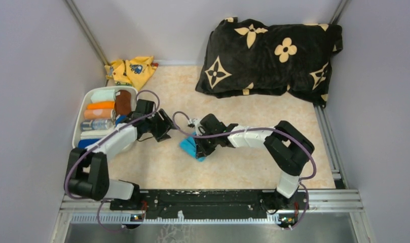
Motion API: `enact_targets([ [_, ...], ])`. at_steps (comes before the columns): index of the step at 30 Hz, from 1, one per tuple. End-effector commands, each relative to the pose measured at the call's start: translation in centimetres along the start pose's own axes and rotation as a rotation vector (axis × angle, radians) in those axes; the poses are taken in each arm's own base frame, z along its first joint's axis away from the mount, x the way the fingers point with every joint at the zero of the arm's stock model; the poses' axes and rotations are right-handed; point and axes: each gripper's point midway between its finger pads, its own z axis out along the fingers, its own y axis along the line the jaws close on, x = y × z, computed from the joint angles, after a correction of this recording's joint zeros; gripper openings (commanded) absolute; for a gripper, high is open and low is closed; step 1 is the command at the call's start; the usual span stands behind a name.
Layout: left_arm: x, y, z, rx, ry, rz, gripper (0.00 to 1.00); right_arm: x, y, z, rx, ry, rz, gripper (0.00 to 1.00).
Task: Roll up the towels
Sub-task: Roll the towel at the center of the board.
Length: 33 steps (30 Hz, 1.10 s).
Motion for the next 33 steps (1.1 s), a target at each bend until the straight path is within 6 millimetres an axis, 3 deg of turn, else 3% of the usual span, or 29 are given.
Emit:
enact_targets([
  [1,0.8,2.1,-2.8,-0.077,-0.032,0.066,0.69,-2.1,4.2,-1.8,-0.378,-0.057,0.158,0.00],
  [4,2.3,2.4,-3.6,-0.061,0.006,0.046,0.70,-3.1,3.2,-2.2,-0.467,-0.111,0.289,0.00],
  [9,4.3,1.8,-3.4,0.005,0.086,0.023,0.70,-1.9,1.3,-1.7,-0.519,-0.075,0.464,0.00],
  [13,5.0,0.2,-2.4,0.064,0.125,0.036,0.69,-1.1,0.1,-1.3,-0.548,-0.054,0.580,0.00],
  [21,5.0,-3.1,0.1,0.102,0.151,0.080,0.67,0.6,-1.9,-0.1,-0.482,0.007,0.653,0.01],
  [26,4.9,-2.4,2.0,0.038,0.156,0.105,0.65,0.8,-2.2,0.1,-0.462,0.021,0.650,0.01],
  [29,5.1,-0.5,2.9,-0.037,0.166,0.112,0.54,0.6,-2.1,0.0,-0.464,0.012,0.648,0.01],
  [33,5.4,2.1,3.6,-0.134,0.174,0.143,0.21,0.1,-1.9,-0.4,-0.474,-0.004,0.653,0.01],
])
